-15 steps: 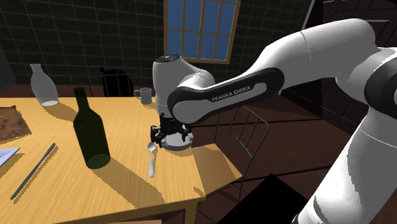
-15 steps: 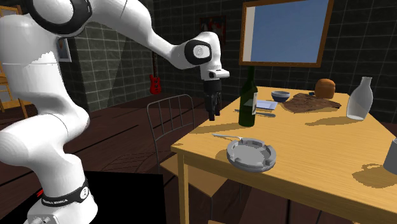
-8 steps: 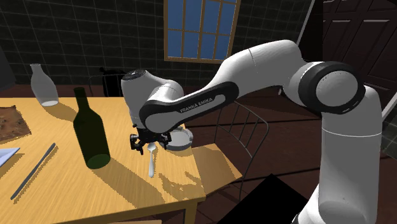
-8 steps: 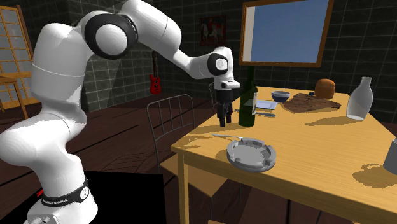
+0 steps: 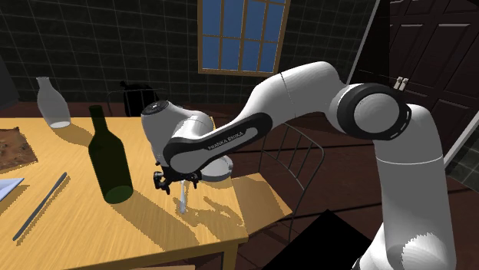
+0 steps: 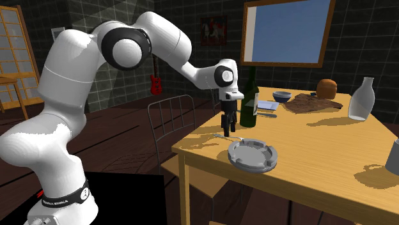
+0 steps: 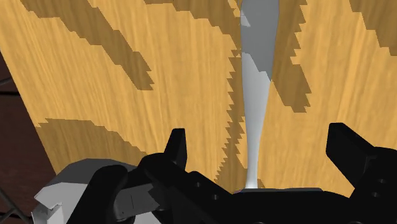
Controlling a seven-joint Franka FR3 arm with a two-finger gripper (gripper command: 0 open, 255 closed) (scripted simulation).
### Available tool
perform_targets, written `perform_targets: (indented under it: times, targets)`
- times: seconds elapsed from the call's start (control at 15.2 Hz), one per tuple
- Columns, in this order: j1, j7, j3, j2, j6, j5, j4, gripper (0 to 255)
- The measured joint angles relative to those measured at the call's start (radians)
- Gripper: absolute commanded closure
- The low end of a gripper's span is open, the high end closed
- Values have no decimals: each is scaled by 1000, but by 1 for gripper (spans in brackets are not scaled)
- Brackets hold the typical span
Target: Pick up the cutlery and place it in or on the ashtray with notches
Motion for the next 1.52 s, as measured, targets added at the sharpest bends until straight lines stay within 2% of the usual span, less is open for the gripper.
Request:
perform_targets:
  times: [0.53, 0.59, 1.25, 1.52]
  targets:
    - [0, 3, -5, 10, 14, -7, -4, 0]
    - [0, 3, -5, 10, 14, -7, -4, 255]
    - [-1, 2, -4, 9, 14, -7, -4, 255]
    - [-5, -9, 3, -11, -12, 7, 5, 255]
